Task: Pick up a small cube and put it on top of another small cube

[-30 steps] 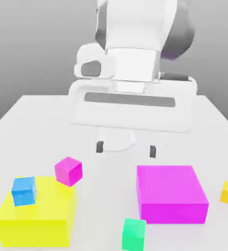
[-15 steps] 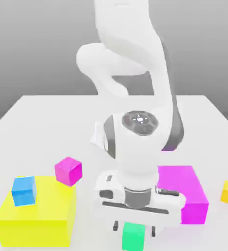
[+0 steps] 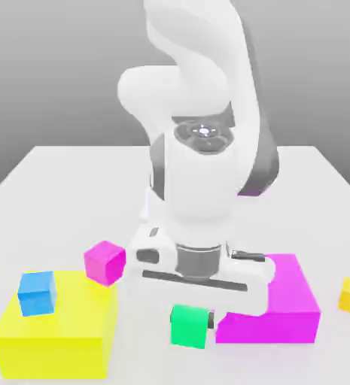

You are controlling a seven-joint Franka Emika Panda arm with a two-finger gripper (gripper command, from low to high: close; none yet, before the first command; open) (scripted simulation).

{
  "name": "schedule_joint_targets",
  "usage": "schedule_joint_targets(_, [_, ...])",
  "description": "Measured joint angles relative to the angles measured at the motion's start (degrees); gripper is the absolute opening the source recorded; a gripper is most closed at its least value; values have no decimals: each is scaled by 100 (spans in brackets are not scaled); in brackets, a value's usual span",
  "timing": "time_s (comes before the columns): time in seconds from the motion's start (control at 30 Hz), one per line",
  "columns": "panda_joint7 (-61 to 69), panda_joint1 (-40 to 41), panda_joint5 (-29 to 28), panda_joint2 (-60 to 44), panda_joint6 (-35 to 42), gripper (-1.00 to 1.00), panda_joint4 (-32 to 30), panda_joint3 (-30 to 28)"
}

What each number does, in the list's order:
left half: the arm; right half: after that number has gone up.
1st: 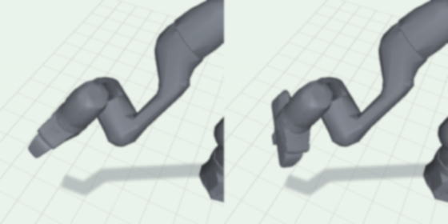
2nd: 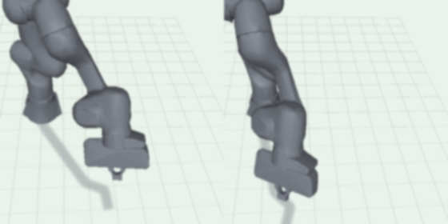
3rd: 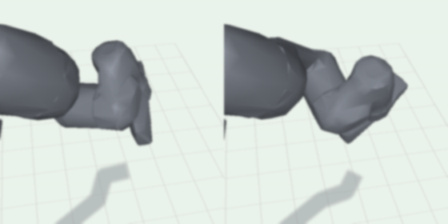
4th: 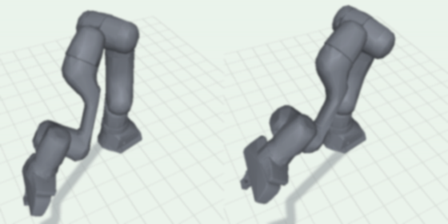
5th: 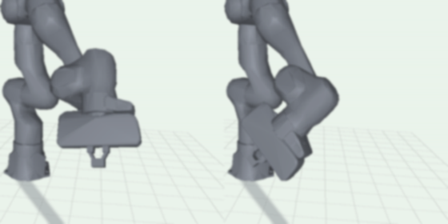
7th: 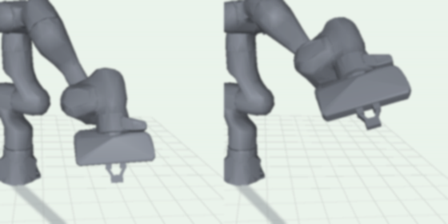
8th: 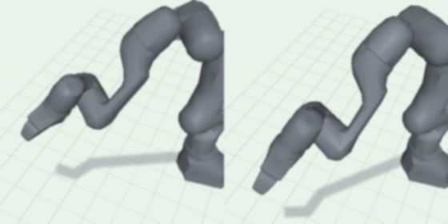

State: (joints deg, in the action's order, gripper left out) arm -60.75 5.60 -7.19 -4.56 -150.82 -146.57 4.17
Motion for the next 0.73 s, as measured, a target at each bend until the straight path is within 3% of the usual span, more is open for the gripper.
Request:
schedule_joint_targets(0.43, [1958, 709, 317, 2668, 1565, -100, -1062, -908])
schedule_joint_targets(0.63, [2228, 716, 407, 2098, 599, -100, -1464, -1102])
schedule_joint_targets(0.67, [2233, 717, 410, 2001, 470, 100, -1498, -1106])
schedule_joint_targets(0.73, [2233, 717, 410, 2001, 470, 100, -1498, -1106])
